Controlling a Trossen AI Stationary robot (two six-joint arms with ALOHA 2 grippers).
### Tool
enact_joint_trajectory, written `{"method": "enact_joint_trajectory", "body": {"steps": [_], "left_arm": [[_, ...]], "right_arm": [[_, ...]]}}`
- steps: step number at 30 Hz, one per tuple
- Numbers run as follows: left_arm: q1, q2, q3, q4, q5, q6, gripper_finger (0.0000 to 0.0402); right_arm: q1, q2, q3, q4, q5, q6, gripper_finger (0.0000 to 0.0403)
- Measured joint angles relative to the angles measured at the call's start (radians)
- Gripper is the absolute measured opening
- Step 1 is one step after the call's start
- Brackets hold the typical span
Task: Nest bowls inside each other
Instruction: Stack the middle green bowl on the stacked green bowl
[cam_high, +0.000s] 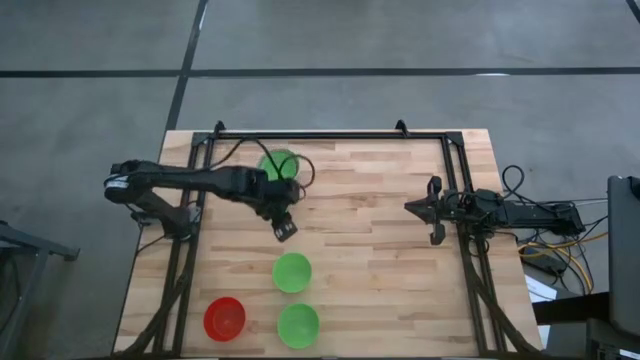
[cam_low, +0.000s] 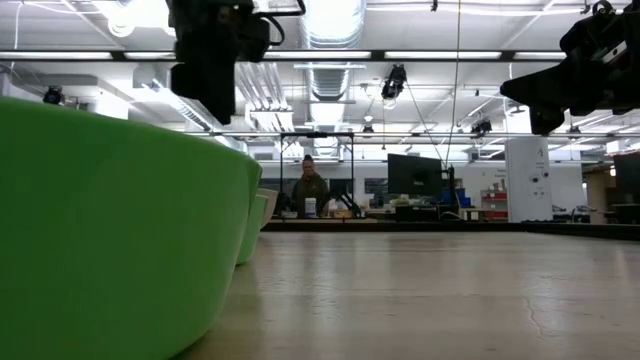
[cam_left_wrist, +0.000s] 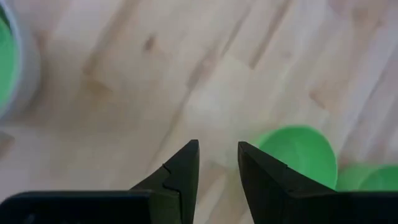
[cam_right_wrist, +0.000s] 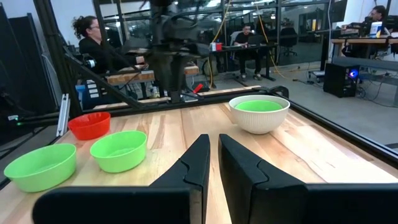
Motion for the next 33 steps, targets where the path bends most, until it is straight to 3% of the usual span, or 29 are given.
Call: {"method": "enact_joint_trajectory", "body": {"steps": [12, 19, 27, 33], "left_arm": [[-0.185, 0.004, -0.017, 0.057, -0.081, -0.196, 0.0115], [-0.26, 0.004, -0.018, 0.056, -0.09, -0.227, 0.0115], [-0.284, 0.004, -0.086, 0.095, -0.098, -0.279, 0.0115], [-0.284, 0.005, -0.161, 0.193, -0.04, -0.296, 0.0115]], "right_arm": [[0.0, 0.0, 0.0, 0.0, 0.0, -0.001, 0.0034], [0.0, 0.0, 0.0, 0.0, 0.0, -0.001, 0.0034], [0.0, 0.0, 0.0, 0.0, 0.0, -0.002, 0.0034], [0.0, 0.0, 0.0, 0.0, 0.0, -0.001, 0.0034]]}}
